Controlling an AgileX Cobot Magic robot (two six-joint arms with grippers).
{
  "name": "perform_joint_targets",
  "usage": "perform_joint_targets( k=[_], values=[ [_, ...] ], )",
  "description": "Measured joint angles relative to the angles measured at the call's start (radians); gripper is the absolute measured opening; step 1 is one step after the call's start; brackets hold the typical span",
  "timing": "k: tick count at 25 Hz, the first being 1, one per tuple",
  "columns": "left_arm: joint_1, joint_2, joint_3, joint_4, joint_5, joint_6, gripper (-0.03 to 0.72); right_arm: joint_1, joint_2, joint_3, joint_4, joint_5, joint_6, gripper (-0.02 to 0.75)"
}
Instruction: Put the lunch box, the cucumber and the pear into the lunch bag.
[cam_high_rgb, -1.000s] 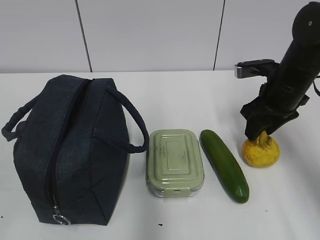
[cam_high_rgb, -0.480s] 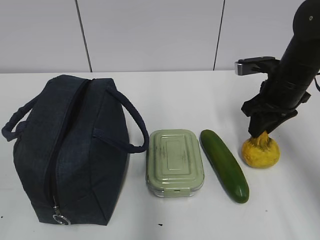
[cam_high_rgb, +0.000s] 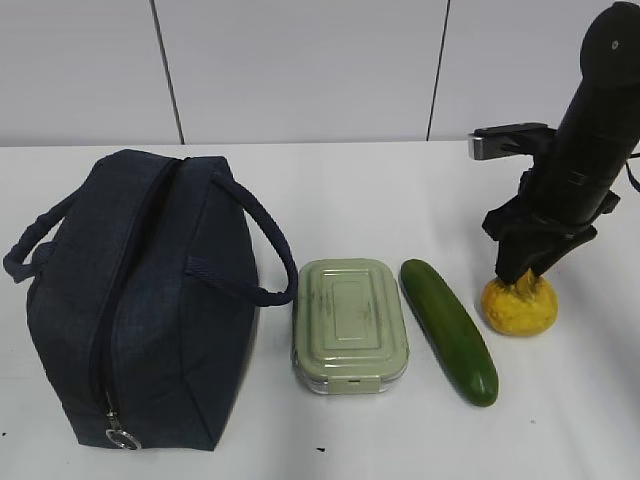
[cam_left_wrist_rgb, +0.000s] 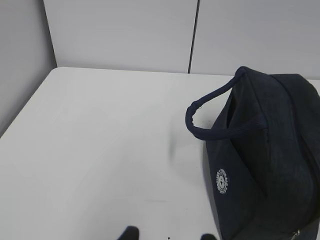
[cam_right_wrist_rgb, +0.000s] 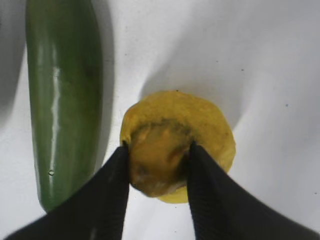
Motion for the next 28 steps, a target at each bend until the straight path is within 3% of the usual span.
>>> perform_joint_targets(
  k=[5, 19, 28],
  values=[
    [0.000, 0.000, 0.000, 0.000, 0.000, 0.000, 0.239, 0.000, 0.000, -0.002, -0.008, 0.000, 0.000, 0.206],
    [0.000, 0.124, -0.012, -0.095, -0.023, 0.102, 0.239, 0.000, -0.009, -0.076, -0.007, 0.088, 0.002, 0.188],
    [0.000, 0.315, -0.023, -0.333, -0.232, 0.256, 0.239, 0.000, -0.081, -0.099, 0.023, 0.108, 0.019, 0.188]
  ],
)
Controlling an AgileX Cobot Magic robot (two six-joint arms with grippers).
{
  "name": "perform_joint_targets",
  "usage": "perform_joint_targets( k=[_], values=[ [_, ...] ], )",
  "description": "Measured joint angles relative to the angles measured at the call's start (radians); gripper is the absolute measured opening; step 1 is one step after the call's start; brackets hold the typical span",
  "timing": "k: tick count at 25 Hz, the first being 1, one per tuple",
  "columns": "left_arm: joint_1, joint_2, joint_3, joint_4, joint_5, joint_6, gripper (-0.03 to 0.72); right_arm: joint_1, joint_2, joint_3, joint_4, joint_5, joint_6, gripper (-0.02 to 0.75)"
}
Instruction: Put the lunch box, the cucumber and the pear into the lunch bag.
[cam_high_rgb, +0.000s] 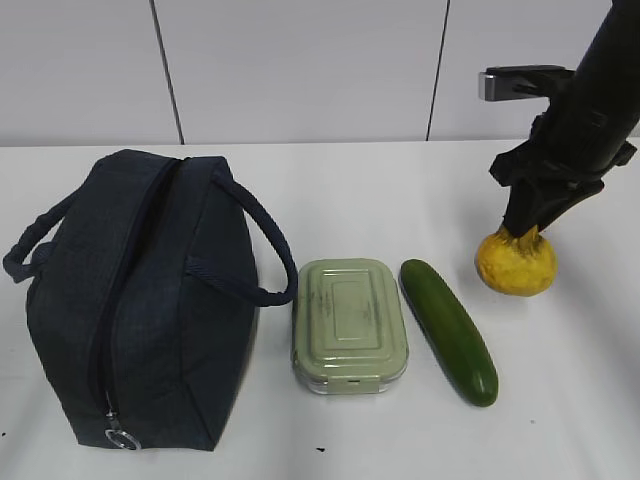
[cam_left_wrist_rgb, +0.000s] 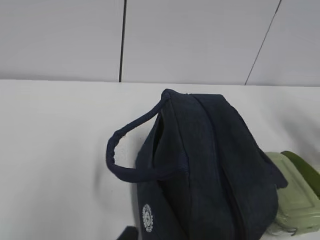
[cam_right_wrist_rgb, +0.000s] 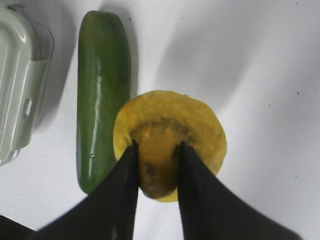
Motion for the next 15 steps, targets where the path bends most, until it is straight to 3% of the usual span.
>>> perform_joint_targets(
  k=[5, 8, 12, 15],
  values=[
    [0.000, 0.174, 0.000, -0.105, -0.058, 0.051, 0.250, 0.000, -0.027, -0.025, 0.037, 0.003, 0.002, 0.187],
    [-0.008, 0.276, 0.000, -0.215, -0.074, 0.184, 0.291, 0.000, -0.028, -0.063, 0.089, 0.007, -0.002, 0.187],
    [-0.018, 0.420, 0.000, -0.350, -0.103, 0.307, 0.377, 0.000, -0.028, -0.118, 0.201, 0.028, -0.042, 0.187],
    [-0.019, 0.523, 0.000, -0.432, -0.114, 0.388, 0.398, 0.000, -0.029, -0.152, 0.323, 0.032, -0.083, 0.187]
  ],
)
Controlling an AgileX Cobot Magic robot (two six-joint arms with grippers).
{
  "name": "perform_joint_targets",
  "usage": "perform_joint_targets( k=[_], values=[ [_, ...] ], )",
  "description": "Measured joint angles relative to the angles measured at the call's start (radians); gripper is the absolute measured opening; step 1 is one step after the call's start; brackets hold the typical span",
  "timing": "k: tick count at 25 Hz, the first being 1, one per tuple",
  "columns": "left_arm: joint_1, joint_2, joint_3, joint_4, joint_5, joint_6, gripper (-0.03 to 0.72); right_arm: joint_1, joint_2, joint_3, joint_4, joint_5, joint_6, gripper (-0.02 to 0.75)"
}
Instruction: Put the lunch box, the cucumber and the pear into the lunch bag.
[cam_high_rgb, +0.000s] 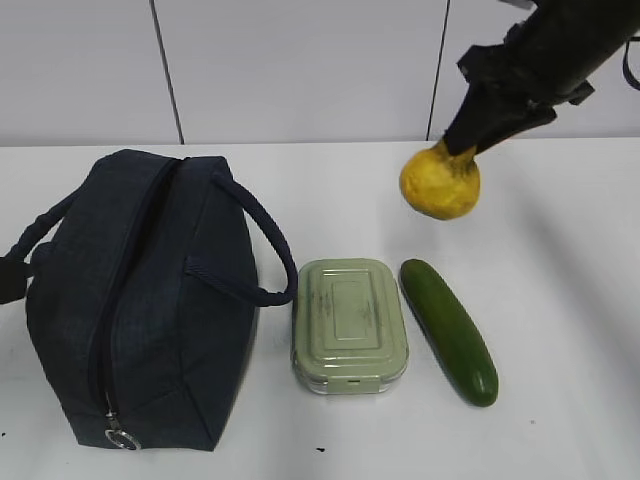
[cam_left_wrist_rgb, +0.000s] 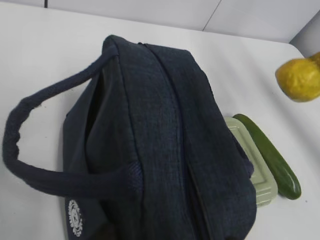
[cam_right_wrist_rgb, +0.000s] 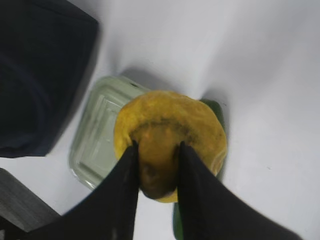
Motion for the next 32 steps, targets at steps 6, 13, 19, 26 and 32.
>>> perform_joint_targets(
  k=[6, 13, 19, 26, 32],
  values=[
    [0.000, 0.172, 0.000, -0.089, -0.020, 0.111, 0.404, 0.027, -0.002, -0.021, 0.200, 0.000, -0.066, 0.186],
    [0.000, 0.322, -0.002, -0.111, -0.068, 0.126, 0.224, 0.165, -0.002, -0.021, 0.328, 0.000, -0.144, 0.185],
    [0.000, 0.407, -0.002, -0.264, -0.069, 0.172, 0.005, 0.305, -0.002, -0.021, 0.451, -0.091, -0.219, 0.185],
    [0.000, 0.448, -0.002, -0.548, -0.030, 0.213, -0.016, 0.370, 0.026, -0.021, 0.555, -0.250, -0.290, 0.185],
    [0.000, 0.454, -0.002, -0.570, -0.015, 0.229, -0.016, 0.370, 0.111, -0.021, 0.655, -0.320, -0.363, 0.185]
  ],
)
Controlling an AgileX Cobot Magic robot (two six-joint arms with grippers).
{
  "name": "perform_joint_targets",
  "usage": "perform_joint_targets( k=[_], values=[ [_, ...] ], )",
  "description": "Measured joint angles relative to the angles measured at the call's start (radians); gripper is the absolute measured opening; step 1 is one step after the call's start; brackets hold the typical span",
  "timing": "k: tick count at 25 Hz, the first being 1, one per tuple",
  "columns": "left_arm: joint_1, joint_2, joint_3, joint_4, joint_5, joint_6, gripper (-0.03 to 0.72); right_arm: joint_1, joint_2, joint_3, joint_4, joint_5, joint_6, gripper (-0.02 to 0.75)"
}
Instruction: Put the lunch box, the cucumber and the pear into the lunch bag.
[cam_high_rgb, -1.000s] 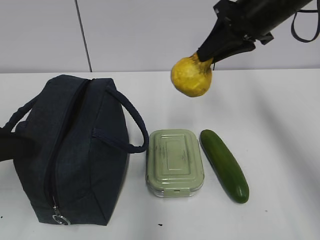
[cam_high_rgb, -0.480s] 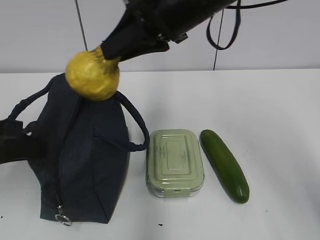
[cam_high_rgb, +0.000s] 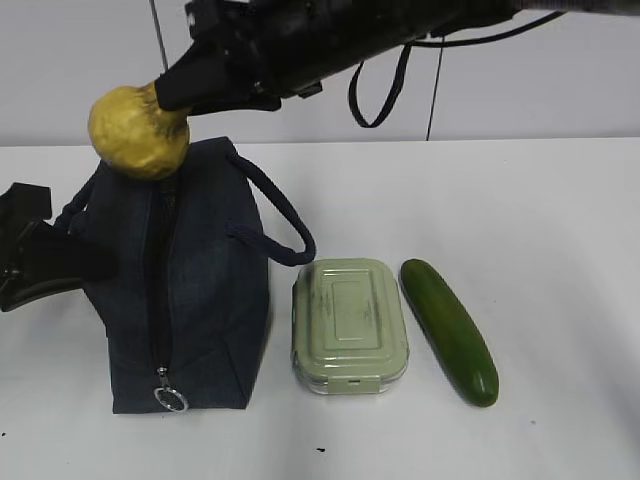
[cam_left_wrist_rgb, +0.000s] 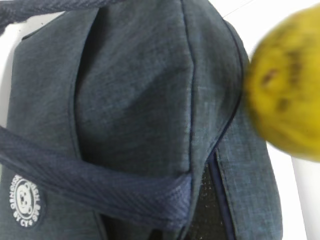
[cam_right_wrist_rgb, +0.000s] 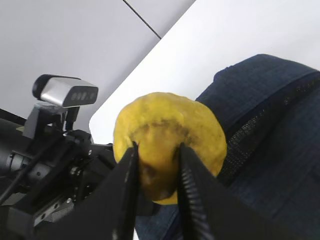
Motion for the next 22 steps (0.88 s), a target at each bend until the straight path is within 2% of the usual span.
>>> perform_joint_targets(
  k=[5, 11, 16, 18, 22],
  values=[
    [0.000, 0.000, 0.000, 0.013, 0.002, 0.001, -0.017, 0.000, 0.074, 0.000, 0.000, -0.061, -0.031, 0.186],
    [0.000, 0.000, -0.001, 0.026, 0.004, 0.003, -0.018, 0.000, 0.108, 0.000, -0.105, -0.147, -0.036, 0.186],
    [0.000, 0.000, -0.001, 0.026, 0.004, 0.003, -0.018, 0.000, 0.108, 0.000, -0.118, -0.181, -0.037, 0.195],
    [0.000, 0.000, -0.001, 0.026, 0.004, 0.003, -0.018, 0.000, 0.112, 0.000, -0.118, -0.181, -0.037, 0.220],
    [0.000, 0.000, -0.001, 0.026, 0.004, 0.003, -0.018, 0.000, 0.120, 0.000, -0.120, -0.181, -0.040, 0.359]
  ],
)
